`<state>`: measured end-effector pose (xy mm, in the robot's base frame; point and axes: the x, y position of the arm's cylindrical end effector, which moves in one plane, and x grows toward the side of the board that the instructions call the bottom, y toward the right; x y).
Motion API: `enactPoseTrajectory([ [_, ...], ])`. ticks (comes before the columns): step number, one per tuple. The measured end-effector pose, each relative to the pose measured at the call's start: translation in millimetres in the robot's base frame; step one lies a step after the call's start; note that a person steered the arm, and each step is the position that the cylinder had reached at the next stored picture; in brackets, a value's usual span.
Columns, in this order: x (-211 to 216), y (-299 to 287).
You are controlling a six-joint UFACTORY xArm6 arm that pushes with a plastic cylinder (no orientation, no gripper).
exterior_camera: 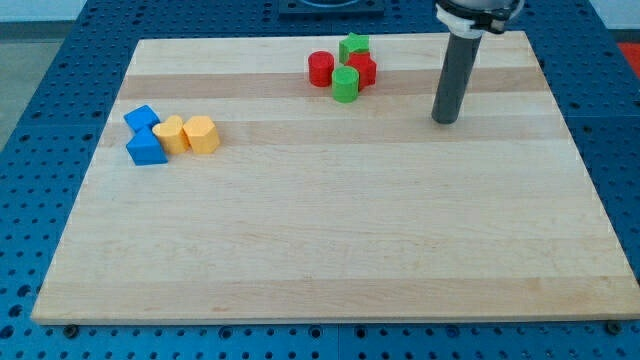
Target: Move the green circle to the top left of the board
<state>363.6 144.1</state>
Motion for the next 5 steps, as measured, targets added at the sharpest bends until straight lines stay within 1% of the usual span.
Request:
enactPoseTrajectory([
  [2, -22.1, -25.2],
  [3, -28.0, -60.8],
  [4, -28.8, -76.5],
  [5, -30.8, -76.5],
])
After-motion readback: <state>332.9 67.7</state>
